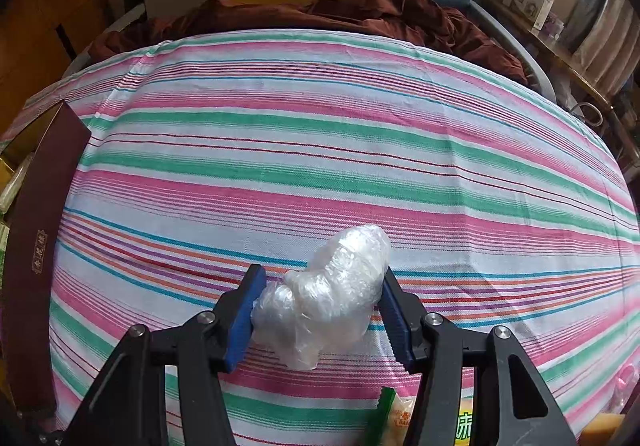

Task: Organize objects
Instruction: 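Carry the beige rolled cloth into the gold box and open the left tool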

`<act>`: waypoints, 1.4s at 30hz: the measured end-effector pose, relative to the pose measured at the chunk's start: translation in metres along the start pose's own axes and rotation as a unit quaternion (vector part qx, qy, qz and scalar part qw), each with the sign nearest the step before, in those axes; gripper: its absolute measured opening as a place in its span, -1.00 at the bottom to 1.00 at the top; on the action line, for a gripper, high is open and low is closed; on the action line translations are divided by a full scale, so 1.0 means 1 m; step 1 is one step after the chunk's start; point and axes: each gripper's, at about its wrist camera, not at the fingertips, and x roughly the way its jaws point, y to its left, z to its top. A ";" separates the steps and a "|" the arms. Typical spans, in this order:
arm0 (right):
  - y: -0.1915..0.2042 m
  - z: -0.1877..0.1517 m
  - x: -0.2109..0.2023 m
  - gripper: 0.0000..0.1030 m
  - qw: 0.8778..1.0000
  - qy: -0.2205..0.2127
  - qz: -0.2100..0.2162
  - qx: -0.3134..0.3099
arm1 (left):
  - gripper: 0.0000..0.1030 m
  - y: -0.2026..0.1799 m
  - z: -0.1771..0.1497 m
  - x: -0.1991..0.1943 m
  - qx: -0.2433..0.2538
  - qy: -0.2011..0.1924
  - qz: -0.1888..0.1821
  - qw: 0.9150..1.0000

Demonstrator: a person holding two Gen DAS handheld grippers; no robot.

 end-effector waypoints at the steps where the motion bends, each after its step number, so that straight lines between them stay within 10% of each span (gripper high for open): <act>1: 0.000 0.000 0.000 0.10 1.000 0.000 -0.001 0.000 | 0.34 0.000 0.002 -0.005 -0.002 -0.004 0.002 1.000; 32: 0.006 -0.006 -0.006 0.10 1.000 -0.010 -0.021 -0.018 | 0.34 0.099 0.014 -0.093 -0.126 -0.054 0.094 0.986; 42: 0.005 -0.006 -0.007 0.10 0.999 -0.011 -0.028 -0.022 | 0.34 0.207 -0.014 -0.114 -0.285 -0.034 0.088 0.954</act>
